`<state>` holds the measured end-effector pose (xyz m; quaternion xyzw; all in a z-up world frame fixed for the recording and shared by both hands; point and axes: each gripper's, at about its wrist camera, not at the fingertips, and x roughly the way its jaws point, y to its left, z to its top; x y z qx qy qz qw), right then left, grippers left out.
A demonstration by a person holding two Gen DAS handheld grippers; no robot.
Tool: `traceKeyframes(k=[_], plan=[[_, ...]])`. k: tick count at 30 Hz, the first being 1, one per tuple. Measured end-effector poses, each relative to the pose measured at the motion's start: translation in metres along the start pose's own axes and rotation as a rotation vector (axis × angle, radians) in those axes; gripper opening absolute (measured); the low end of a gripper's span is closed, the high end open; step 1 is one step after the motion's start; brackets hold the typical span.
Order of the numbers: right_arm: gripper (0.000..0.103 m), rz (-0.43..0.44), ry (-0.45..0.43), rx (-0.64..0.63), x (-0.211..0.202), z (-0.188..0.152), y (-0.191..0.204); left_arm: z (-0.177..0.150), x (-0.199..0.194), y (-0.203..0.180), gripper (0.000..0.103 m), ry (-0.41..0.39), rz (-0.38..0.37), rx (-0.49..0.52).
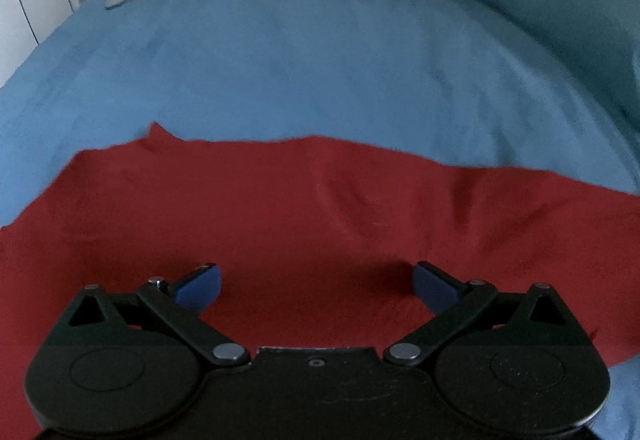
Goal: Fold small clothes
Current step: 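Grasp a sleeve cuff with the right gripper and lift it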
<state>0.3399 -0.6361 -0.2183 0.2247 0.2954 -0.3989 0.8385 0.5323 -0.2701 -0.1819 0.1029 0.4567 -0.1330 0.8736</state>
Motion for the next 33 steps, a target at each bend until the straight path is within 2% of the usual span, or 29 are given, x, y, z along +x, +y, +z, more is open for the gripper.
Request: traceKeyframes(k=[1, 3, 4, 5, 8, 9, 11, 15, 20, 23, 26, 29, 31, 33], plan=[[0.094, -0.004, -0.002, 0.000, 0.003, 0.002, 0.002, 0.000, 0.004, -0.001, 0.103, 0.007, 0.000, -0.002], [0.080, -0.006, -0.001, -0.002, 0.006, 0.007, 0.005, 0.002, 0.010, 0.001, 0.103, 0.008, -0.003, -0.010], [0.076, -0.013, 0.002, -0.006, 0.007, 0.009, 0.007, 0.002, 0.010, 0.001, 0.103, 0.010, -0.005, -0.009], [0.068, -0.018, 0.006, -0.006, 0.007, 0.010, 0.009, 0.002, 0.011, 0.001, 0.103, 0.014, -0.008, -0.004], [0.032, -0.005, 0.023, -0.001, 0.005, 0.017, 0.013, 0.004, 0.011, 0.007, 0.103, 0.024, -0.033, 0.004], [0.025, -0.004, 0.028, 0.000, 0.004, 0.020, 0.016, 0.005, 0.010, 0.011, 0.103, 0.032, -0.053, 0.003], [0.024, 0.009, 0.022, 0.006, -0.005, 0.026, 0.023, 0.010, 0.009, 0.025, 0.103, 0.045, -0.088, -0.010], [0.022, 0.084, -0.025, -0.018, -0.043, 0.038, 0.055, 0.018, -0.011, 0.057, 0.103, 0.025, -0.100, -0.053], [0.021, 0.288, -0.093, -0.082, -0.103, 0.044, 0.133, 0.026, -0.054, 0.122, 0.103, -0.043, -0.101, -0.144], [0.021, 0.467, -0.101, -0.142, -0.139, 0.033, 0.199, 0.023, -0.074, 0.165, 0.103, -0.077, -0.074, -0.173], [0.020, 0.649, -0.078, -0.223, -0.168, 0.004, 0.269, 0.012, -0.090, 0.208, 0.103, -0.098, -0.011, -0.193], [0.020, 0.806, 0.003, -0.312, -0.186, -0.042, 0.334, -0.004, -0.098, 0.253, 0.103, -0.092, 0.082, -0.218], [0.020, 0.868, 0.082, -0.393, -0.189, -0.087, 0.372, -0.023, -0.101, 0.279, 0.103, -0.083, 0.139, -0.257], [0.020, 0.891, 0.159, -0.506, -0.188, -0.137, 0.401, -0.044, -0.100, 0.299, 0.103, -0.062, 0.164, -0.305]])
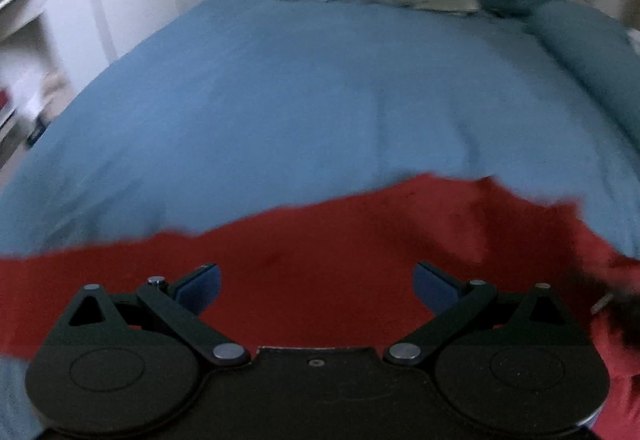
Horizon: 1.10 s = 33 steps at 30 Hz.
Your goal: Fold small clothes
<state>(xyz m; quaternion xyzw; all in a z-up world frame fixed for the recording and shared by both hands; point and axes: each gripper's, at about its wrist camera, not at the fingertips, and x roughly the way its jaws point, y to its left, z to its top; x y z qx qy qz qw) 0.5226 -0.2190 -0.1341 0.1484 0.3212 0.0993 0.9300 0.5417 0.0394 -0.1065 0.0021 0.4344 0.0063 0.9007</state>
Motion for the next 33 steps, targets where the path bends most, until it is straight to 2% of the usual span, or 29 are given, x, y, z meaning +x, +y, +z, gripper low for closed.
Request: traceKeyframes(k=[3, 5, 7, 10, 12, 19, 23, 26, 29, 33], plan=[[0.020, -0.016, 0.096, -0.141, 0.036, -0.041, 0.028, -0.017, 0.004, 0.027, 0.103, 0.041, 0.023, -0.052], [0.020, -0.027, 0.131, -0.178, 0.047, -0.060, 0.035, -0.027, 0.003, 0.038, 0.103, 0.059, 0.012, -0.078], [0.022, -0.033, 0.127, -0.199, 0.043, -0.073, 0.035, -0.034, 0.001, 0.040, 0.103, 0.063, -0.009, -0.084], [0.028, -0.021, 0.116, -0.237, 0.038, -0.071, 0.029, -0.036, -0.001, 0.034, 0.103, 0.061, -0.048, -0.074], [0.053, -0.011, 0.118, -0.274, 0.030, -0.077, 0.031, -0.039, -0.004, 0.027, 0.103, 0.059, -0.083, -0.070], [0.085, -0.061, 0.110, -0.386, -0.016, -0.081, 0.023, -0.044, -0.002, -0.023, 0.101, 0.095, -0.214, -0.011], [0.095, -0.129, 0.110, -0.340, -0.051, -0.082, -0.005, -0.057, 0.003, -0.042, 0.092, 0.133, -0.231, -0.005], [0.095, -0.192, 0.110, -0.280, -0.072, -0.086, -0.030, -0.068, 0.010, -0.052, 0.076, 0.154, -0.238, -0.020], [0.095, -0.249, 0.109, -0.200, -0.088, -0.092, -0.051, -0.074, 0.012, -0.063, 0.073, 0.119, -0.200, -0.004], [0.095, -0.323, 0.101, -0.130, -0.101, -0.102, -0.072, -0.076, 0.012, -0.075, 0.054, 0.076, -0.194, 0.014]])
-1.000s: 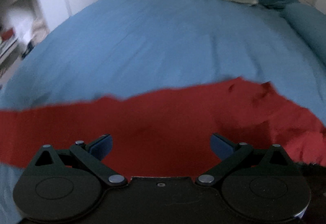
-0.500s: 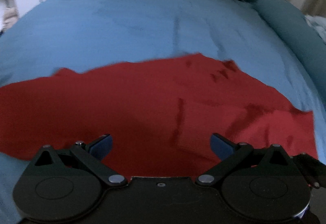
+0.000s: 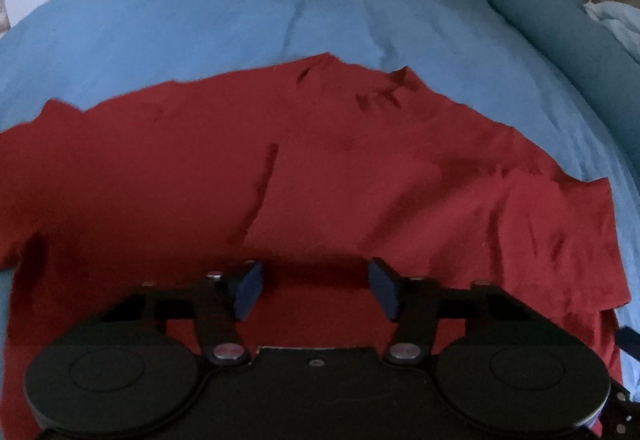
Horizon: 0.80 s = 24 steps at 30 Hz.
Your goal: Fold small clothes
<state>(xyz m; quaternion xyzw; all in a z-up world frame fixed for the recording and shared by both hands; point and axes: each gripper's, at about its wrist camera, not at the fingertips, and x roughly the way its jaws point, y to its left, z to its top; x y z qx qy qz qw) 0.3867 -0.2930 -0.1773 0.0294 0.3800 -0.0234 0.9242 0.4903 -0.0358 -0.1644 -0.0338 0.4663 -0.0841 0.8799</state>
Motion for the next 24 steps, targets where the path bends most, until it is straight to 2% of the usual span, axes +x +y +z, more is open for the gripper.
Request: traceKeyframes(k=[1, 3, 4, 5, 7, 10, 14, 16, 20, 24], plan=[[0.095, -0.020, 0.002, 0.018, -0.001, -0.003, -0.005, 0.002, 0.003, -0.003, 0.051, -0.009, 0.009, 0.009], [0.095, -0.061, 0.005, 0.053, 0.000, -0.007, -0.010, 0.006, 0.007, -0.005, 0.029, -0.031, 0.008, 0.010], [0.095, -0.079, 0.007, 0.070, 0.001, -0.008, -0.013, 0.009, 0.010, -0.007, 0.023, -0.036, 0.009, 0.008], [0.095, -0.100, 0.009, 0.088, 0.001, -0.010, -0.017, 0.013, 0.012, -0.009, 0.006, -0.042, 0.016, 0.012], [0.095, -0.150, 0.012, 0.130, 0.002, -0.013, -0.025, 0.022, 0.012, -0.012, 0.005, -0.056, 0.006, 0.007], [0.095, -0.221, 0.019, 0.142, 0.004, -0.015, -0.037, 0.037, -0.008, -0.006, 0.005, -0.129, 0.011, 0.008], [0.095, -0.257, 0.030, 0.116, 0.014, -0.008, -0.048, 0.054, -0.040, 0.013, 0.005, -0.238, 0.090, 0.037], [0.095, -0.256, 0.030, 0.089, 0.022, -0.003, -0.049, 0.056, -0.051, 0.033, 0.005, -0.271, 0.130, 0.016], [0.095, -0.264, 0.037, 0.044, 0.041, 0.008, -0.044, 0.049, -0.051, 0.064, 0.005, -0.259, 0.176, -0.017], [0.095, -0.273, 0.031, 0.012, 0.058, 0.019, -0.042, 0.037, -0.043, 0.072, 0.005, -0.236, 0.169, -0.052]])
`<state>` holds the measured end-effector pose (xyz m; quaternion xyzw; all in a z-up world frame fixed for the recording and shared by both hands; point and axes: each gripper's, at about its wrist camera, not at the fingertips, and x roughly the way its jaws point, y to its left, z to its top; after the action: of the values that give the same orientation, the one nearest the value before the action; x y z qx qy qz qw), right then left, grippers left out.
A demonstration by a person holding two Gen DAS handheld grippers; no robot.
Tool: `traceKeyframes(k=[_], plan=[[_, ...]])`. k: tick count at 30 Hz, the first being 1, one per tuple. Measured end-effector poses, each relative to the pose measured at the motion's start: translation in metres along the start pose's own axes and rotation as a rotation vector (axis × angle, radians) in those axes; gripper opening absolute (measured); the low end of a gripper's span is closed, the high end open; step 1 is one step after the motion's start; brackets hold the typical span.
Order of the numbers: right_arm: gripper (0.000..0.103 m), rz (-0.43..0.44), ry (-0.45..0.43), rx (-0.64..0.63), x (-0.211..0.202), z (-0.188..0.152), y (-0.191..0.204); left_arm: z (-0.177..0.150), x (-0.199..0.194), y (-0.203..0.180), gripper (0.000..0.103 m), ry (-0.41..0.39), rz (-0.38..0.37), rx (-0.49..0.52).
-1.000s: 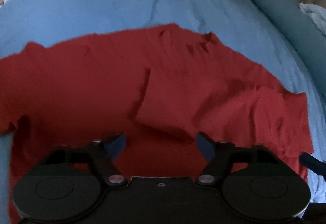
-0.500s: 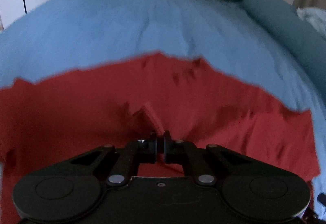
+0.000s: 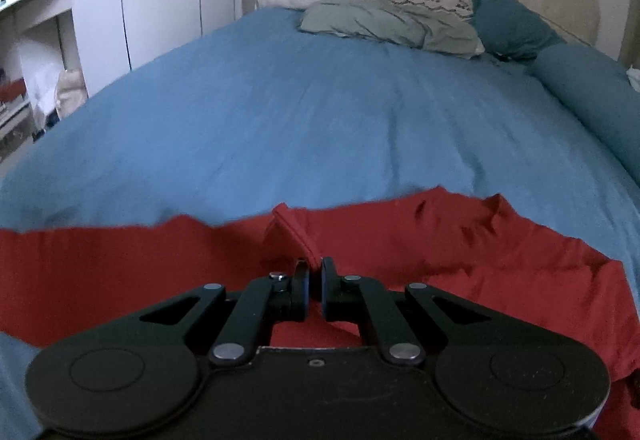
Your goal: Fold small clothes
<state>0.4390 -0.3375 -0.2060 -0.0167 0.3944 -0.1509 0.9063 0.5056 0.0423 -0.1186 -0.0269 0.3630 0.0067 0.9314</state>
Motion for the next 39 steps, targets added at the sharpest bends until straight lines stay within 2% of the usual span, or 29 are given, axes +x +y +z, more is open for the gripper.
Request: traceKeyframes(k=[3, 5, 11, 13, 15, 17, 19, 20, 21, 23, 26, 28, 31, 32, 34, 36, 39], plan=[[0.094, -0.020, -0.010, -0.052, 0.005, 0.007, -0.002, -0.004, -0.004, 0.003, 0.005, -0.007, -0.001, 0.000], [0.095, -0.065, -0.004, -0.061, 0.004, 0.008, -0.012, -0.010, -0.002, 0.000, 0.005, 0.000, -0.008, 0.002], [0.097, 0.008, 0.046, 0.018, 0.007, -0.002, -0.039, -0.042, 0.016, 0.005, 0.009, 0.074, -0.004, 0.025], [0.097, 0.018, 0.044, -0.022, 0.006, -0.001, -0.039, -0.051, 0.014, 0.010, 0.017, 0.094, 0.016, 0.023], [0.097, 0.045, 0.061, -0.044, 0.005, 0.003, -0.042, -0.055, 0.005, 0.015, 0.035, 0.091, 0.037, 0.022], [0.097, 0.075, 0.079, -0.044, -0.002, 0.004, -0.046, -0.056, -0.007, 0.020, 0.042, 0.101, 0.088, 0.025], [0.097, 0.115, 0.063, -0.049, -0.020, 0.010, -0.044, -0.051, -0.023, 0.023, 0.044, 0.079, 0.095, 0.027], [0.097, 0.159, 0.041, -0.045, -0.031, 0.013, -0.041, -0.048, -0.030, 0.023, 0.052, 0.058, 0.088, 0.033], [0.099, 0.217, 0.014, -0.037, -0.042, 0.017, -0.035, -0.043, -0.036, 0.021, 0.065, 0.036, 0.080, 0.044], [0.102, 0.306, -0.024, -0.034, -0.052, 0.025, -0.018, -0.034, -0.037, 0.012, 0.073, 0.007, 0.052, 0.078], [0.102, 0.357, -0.026, -0.020, -0.038, 0.035, 0.016, -0.026, -0.021, -0.002, 0.073, 0.015, 0.002, 0.096], [0.102, 0.335, 0.008, 0.020, -0.017, 0.034, 0.029, -0.026, -0.007, -0.008, 0.073, 0.028, -0.020, 0.101], [0.101, 0.267, 0.086, 0.097, 0.011, 0.020, 0.020, -0.030, 0.009, -0.016, 0.073, 0.076, -0.029, 0.126], [0.101, 0.284, 0.059, 0.114, 0.009, 0.015, 0.013, -0.032, 0.014, -0.016, 0.073, 0.097, -0.033, 0.128], [0.101, 0.289, 0.074, 0.088, 0.005, 0.014, 0.010, -0.037, 0.021, -0.011, 0.073, 0.144, -0.034, 0.117], [0.101, 0.285, 0.088, 0.038, -0.001, 0.021, 0.013, -0.042, 0.020, -0.008, 0.073, 0.144, -0.033, 0.116], [0.102, 0.345, 0.023, 0.021, -0.006, 0.041, 0.014, -0.043, 0.019, -0.009, 0.073, 0.144, -0.025, 0.126]])
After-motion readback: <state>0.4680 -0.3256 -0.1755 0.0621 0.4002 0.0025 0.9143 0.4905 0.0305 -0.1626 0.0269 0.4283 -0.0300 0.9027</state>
